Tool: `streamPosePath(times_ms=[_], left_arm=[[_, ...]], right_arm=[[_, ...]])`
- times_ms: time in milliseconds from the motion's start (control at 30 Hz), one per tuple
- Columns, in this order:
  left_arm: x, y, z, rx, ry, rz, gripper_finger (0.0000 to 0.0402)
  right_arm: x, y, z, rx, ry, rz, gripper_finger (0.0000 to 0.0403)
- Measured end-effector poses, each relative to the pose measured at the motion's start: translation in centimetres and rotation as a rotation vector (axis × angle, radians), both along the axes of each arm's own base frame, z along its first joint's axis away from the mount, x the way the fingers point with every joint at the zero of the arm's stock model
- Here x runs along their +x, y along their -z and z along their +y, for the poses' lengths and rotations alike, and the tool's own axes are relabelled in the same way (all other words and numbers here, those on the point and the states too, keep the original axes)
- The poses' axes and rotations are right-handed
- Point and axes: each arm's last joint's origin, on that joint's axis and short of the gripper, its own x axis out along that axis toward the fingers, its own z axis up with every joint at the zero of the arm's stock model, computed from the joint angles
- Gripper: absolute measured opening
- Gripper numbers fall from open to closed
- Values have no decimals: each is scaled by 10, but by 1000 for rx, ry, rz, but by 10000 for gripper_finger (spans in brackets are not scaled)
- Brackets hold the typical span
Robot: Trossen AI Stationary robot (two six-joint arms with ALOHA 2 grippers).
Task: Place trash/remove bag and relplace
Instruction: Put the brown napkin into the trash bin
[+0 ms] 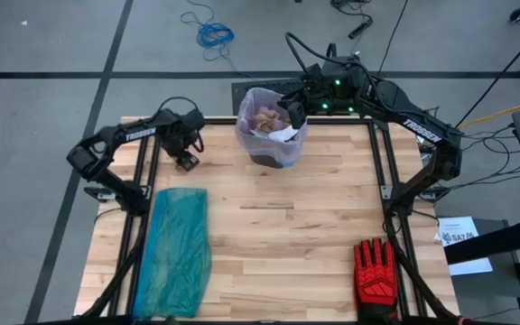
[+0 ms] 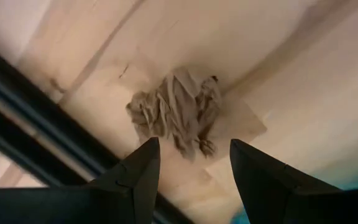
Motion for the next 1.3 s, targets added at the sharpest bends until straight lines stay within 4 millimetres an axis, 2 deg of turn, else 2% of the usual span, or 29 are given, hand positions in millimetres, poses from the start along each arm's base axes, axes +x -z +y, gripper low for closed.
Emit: streamPosePath(times_ms=[133, 300, 367, 500, 600, 767, 1033, 1100, 1200, 1300], left_arm=[[-7, 22, -1, 20, -12, -19, 190], [-11, 33, -5, -51, -42, -63, 169], [-8, 32, -6, -92, -94, -141, 135], [-2, 24, -4, -129, -109, -302, 27], [2, 12, -3, -139, -122, -382, 12], [4, -37, -2, -39, -139, -531, 5], [5, -164, -7, 226, -109, -1002, 2], [7, -190, -9, 266, -104, -1104, 2], [18, -218, -9, 310, -69, -1235, 1], [37, -233, -7, 309, -39, -1337, 1]], right_arm=[[0, 0, 0, 0, -1, 0, 84], [0, 0, 0, 0, 0, -1, 84], [0, 0, 0, 1, 0, -1, 84], [1, 0, 1, 6, -2, -3, 84], [1, 0, 2, 7, -4, -3, 84], [1, 0, 2, 2, -7, 0, 84], [-2, 2, -3, -19, -1, 27, 84], [-4, 2, -8, -36, 7, 37, 84], [-8, 2, -16, -54, 24, 45, 84], [-12, 2, -24, -72, 45, 54, 84]])
